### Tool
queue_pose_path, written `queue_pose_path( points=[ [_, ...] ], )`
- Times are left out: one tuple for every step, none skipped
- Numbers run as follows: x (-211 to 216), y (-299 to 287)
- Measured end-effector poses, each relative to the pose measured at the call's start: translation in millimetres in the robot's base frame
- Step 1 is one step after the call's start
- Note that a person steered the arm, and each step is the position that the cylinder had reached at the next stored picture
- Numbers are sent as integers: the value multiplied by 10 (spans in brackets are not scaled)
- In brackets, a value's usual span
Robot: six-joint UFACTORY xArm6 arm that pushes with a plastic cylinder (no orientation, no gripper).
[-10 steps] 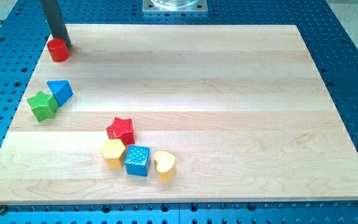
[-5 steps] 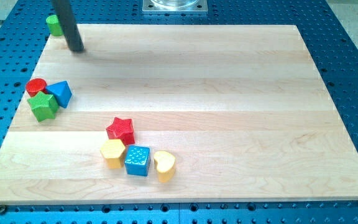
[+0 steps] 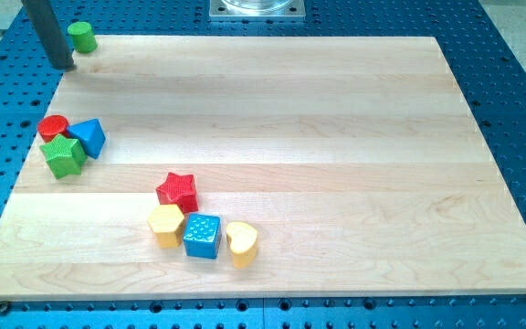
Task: Push the green circle to the top left corner of the board
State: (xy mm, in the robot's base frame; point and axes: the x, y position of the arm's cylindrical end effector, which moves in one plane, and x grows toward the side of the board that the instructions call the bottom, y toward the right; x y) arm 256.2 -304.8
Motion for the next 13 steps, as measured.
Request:
queue_pose_path(
  points=[
    [0,0],
    [-20,-2],
    [-172,-3],
    [-300,-3],
    [-322,-3],
    [-328,1],
    [-306,5],
    [-302,5],
    [-170,5],
    [-30,1],
    [-24,7],
    [-24,7],
    [-32,68]
  ],
)
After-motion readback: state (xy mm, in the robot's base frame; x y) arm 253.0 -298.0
